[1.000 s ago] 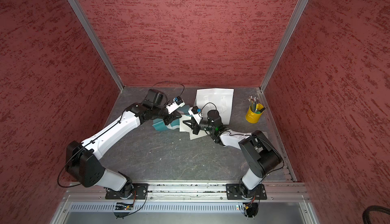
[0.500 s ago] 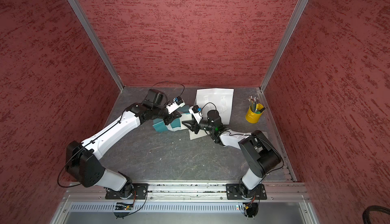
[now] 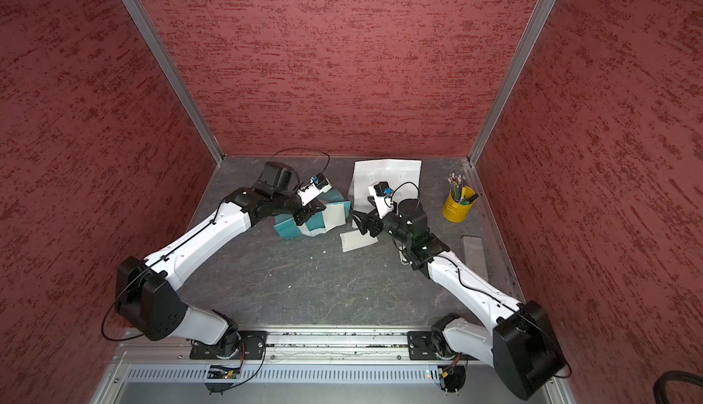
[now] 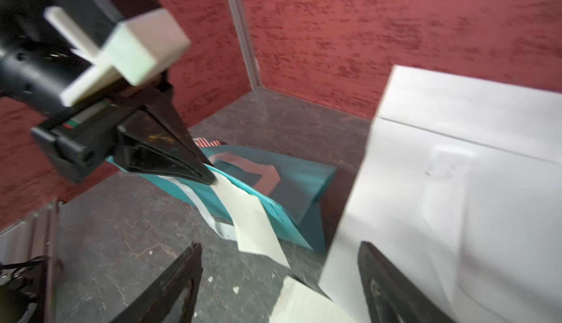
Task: Staple the receipts to the bags
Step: Hold the receipt from the takeout bag.
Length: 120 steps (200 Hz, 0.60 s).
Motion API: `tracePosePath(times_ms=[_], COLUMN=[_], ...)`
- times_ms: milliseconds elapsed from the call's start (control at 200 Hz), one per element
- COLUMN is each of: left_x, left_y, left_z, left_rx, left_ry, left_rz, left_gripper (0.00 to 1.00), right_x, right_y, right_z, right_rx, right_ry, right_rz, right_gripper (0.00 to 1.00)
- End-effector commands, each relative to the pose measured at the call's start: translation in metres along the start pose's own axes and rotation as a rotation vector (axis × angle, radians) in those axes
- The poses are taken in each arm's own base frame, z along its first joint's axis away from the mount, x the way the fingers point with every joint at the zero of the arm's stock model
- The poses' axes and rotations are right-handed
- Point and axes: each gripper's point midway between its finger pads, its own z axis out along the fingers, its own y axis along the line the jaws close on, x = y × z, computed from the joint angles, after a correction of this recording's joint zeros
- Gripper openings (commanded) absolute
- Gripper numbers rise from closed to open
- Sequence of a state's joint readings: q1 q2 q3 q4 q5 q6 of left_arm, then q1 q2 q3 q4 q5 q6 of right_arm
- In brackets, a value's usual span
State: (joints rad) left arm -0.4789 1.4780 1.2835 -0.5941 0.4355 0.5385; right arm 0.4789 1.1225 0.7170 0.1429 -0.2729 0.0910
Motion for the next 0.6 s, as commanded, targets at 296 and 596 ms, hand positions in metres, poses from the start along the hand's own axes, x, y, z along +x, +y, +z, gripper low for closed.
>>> tracePosePath(times_ms=[296,596], left_x=[0.005,0.01], left_y=[0.015,0.012], left_z=[-0.028,-0.042], left_rx=[-0.099,-0.124], left_ry=[-0.074,-0.099], left_rz=[-0.013,0.002], left_gripper=[0.0,0.0], right_x=[0.101,0.159], right_y=[-0.093,-0.107], right_z=[-0.056,-0.053], right_rx=[0.584,0.676], right_ry=[0.571,0.804], right_rz=[0.313,0.367], right_gripper=[0.82,0.76])
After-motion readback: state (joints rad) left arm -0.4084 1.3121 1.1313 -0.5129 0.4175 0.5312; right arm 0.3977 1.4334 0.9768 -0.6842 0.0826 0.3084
